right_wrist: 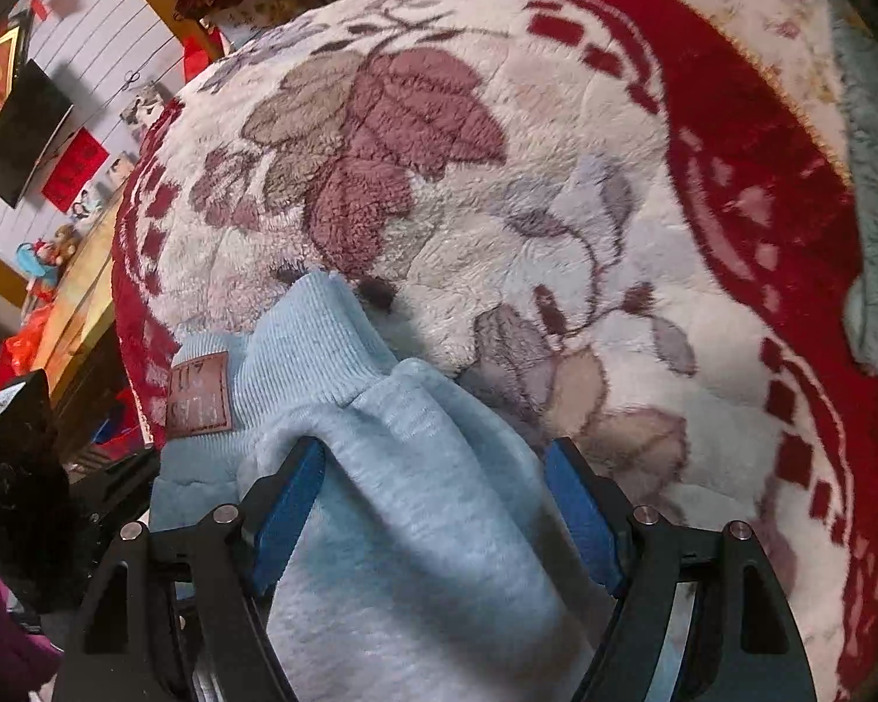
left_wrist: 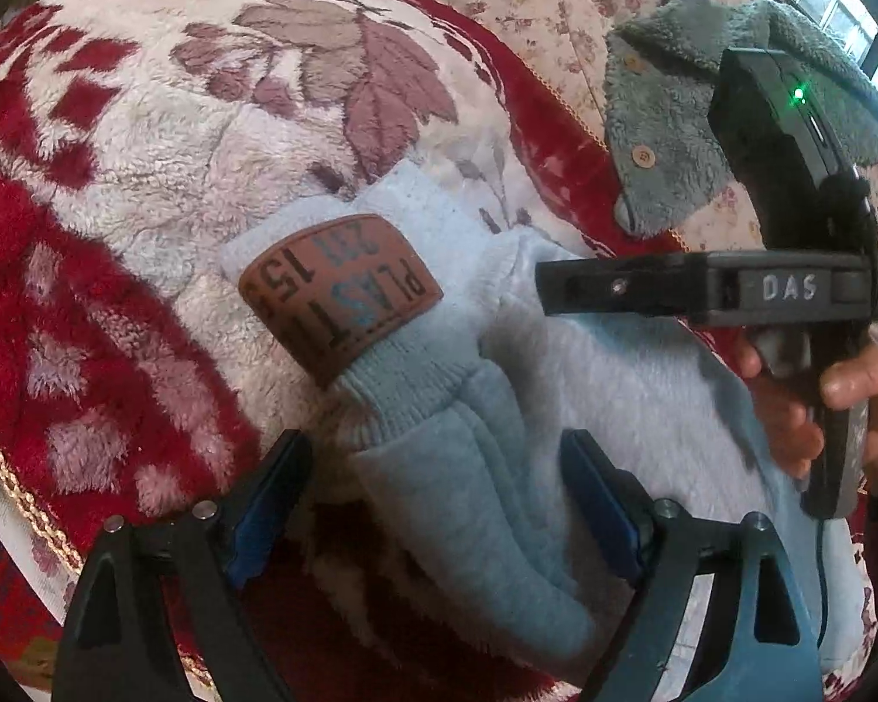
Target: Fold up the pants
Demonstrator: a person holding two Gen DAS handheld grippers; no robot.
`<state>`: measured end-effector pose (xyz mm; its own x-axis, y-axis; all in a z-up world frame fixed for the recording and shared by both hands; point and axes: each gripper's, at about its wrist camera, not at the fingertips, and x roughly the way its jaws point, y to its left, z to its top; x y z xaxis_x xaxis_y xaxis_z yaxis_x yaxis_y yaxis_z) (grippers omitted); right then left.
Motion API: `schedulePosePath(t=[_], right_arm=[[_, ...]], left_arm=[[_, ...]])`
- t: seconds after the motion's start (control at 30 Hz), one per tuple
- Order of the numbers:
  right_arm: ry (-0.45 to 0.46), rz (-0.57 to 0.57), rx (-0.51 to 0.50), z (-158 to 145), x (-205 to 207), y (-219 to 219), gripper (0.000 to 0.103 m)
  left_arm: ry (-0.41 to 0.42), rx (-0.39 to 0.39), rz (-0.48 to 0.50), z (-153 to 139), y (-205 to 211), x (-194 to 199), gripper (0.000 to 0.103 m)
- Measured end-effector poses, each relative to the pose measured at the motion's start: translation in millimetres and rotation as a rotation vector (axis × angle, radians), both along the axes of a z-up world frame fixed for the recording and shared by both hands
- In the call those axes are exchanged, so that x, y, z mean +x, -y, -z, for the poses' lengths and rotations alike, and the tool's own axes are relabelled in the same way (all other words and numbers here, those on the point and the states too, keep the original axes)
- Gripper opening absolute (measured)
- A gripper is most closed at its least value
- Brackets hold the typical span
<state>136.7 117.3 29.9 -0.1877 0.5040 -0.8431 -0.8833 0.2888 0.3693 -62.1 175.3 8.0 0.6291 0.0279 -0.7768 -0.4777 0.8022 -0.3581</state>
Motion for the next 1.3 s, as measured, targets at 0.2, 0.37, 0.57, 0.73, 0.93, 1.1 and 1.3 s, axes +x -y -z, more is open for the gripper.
schedulePosePath(t=[0.2, 0.37, 0.57, 0.73, 0.93, 1.1, 1.3], right_arm=[[-0.055, -0.02, 0.059, -21, 6, 12, 0.083], [-0.048, -0.107, 0.031, -9, -11, -5, 0.084], [-0.086, -0.128, 0.079, 0, -22, -11, 0.051], [0.041, -0.173, 0.106, -29, -35, -2, 0.032], [0.131, -0.201, 0.196, -87, -40, 29, 0.032], [0.22, -0.204, 0.262, -139, -47, 79, 0.032], [0.295, -0.127, 0.262, -161, -47, 161, 0.032]], left_arm=[[0.021, -0.013, 0.005, 1, -2, -3, 0.088], [0.024, -0.013, 0.004, 3, -3, -3, 0.088], [0.079, 0.008, 0.047, 1, -1, 1, 0.049], [0.124, 0.022, 0.046, -22, -2, -7, 0.029], [0.194, 0.18, 0.078, -84, 32, -14, 0.026], [0.251, 0.308, 0.141, -131, 83, -18, 0.026], [0.281, 0.401, 0.249, -158, 164, -8, 0.026]])
